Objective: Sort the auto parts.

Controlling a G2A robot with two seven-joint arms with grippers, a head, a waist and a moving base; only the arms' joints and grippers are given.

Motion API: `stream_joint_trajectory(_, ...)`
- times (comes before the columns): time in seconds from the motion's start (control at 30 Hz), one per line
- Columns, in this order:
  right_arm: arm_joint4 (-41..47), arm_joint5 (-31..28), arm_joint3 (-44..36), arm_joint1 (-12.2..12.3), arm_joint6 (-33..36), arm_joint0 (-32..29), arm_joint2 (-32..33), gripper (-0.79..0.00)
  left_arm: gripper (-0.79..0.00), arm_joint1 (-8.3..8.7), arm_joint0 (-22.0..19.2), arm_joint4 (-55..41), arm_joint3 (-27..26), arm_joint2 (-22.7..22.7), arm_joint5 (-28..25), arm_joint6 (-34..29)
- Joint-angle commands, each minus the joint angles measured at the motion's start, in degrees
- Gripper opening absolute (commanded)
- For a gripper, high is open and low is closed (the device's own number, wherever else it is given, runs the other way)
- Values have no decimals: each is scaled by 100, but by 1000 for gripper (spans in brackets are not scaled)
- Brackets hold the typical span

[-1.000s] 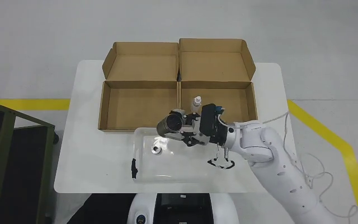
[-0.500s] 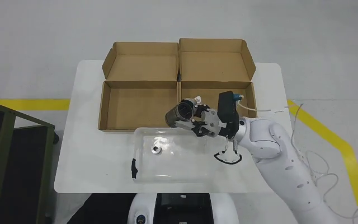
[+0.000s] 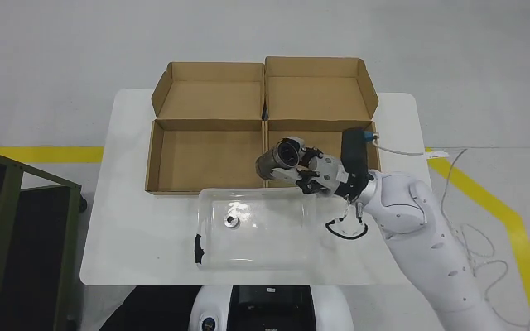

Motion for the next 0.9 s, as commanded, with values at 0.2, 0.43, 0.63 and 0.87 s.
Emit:
stream_joint_trajectory(0.2,-666,630,21,-101,168,327,-476,-785,0,0,0,0,0,0,0,0)
stream_joint_trajectory(0.43,-1411,1276,186,-253,328,741,-1096,-785,0,0,0,0,0,0,0,0)
stream_joint_trajectory(0.63,-2080,1903,433,-417,568,1182,-1620,-785,0,0,0,0,0,0,0,0)
stream_joint_trajectory(0.87,-2609,2505,841,-647,921,1682,-2195,-785,0,0,0,0,0,0,0,0)
